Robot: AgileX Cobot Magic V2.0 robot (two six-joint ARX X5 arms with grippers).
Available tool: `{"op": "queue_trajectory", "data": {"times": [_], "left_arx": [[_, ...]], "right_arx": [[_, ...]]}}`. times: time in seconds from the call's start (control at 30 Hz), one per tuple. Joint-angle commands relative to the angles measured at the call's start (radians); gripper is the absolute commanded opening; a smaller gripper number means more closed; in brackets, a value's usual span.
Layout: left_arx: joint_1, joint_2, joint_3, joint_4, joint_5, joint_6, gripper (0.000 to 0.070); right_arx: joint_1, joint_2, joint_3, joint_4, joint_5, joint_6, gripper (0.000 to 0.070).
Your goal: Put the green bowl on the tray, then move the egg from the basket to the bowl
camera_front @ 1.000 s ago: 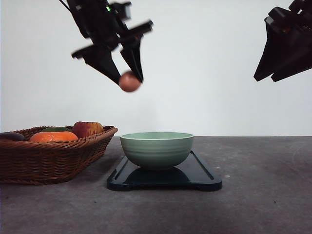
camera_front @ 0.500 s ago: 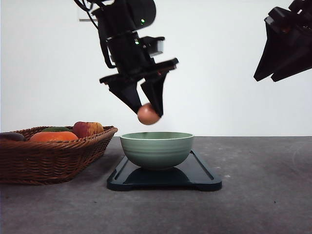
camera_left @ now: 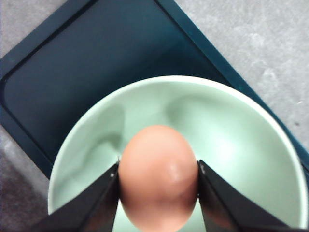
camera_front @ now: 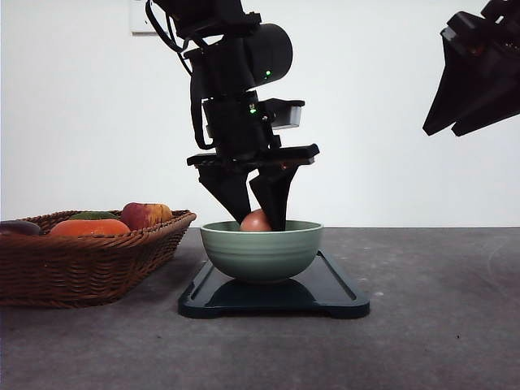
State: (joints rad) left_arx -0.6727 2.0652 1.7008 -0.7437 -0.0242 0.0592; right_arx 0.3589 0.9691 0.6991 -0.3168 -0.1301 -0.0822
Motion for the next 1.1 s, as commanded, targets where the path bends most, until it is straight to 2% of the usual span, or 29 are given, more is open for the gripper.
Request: {"op": "queue_trajectory", "data": {"times": [0.0, 0.33, 0.97, 1.07], "left_arx": [[-0.009, 0.037, 0.030, 0.007, -0.004, 0.012, 0.0188], [-0.009, 0.051, 0.030, 0.037, -0.004, 0.011, 0.0188], [-0.010, 0.104, 0.030, 0.026, -0.004, 0.000, 0.0189], [-0.012, 0.105, 0.030, 0.026, -0.004, 0.000, 0.0217]], "right_arx": [[0.004, 0.008, 0.002, 0.010, -0.001, -0.007, 0.0275], [0.004, 0.008, 0.002, 0.010, -0.001, -0.007, 0.0275], [0.004, 0.008, 0.002, 0.010, -0.001, -0.008, 0.0275], [0.004, 0.008, 0.002, 0.010, 0.000, -0.008, 0.0275]]}}
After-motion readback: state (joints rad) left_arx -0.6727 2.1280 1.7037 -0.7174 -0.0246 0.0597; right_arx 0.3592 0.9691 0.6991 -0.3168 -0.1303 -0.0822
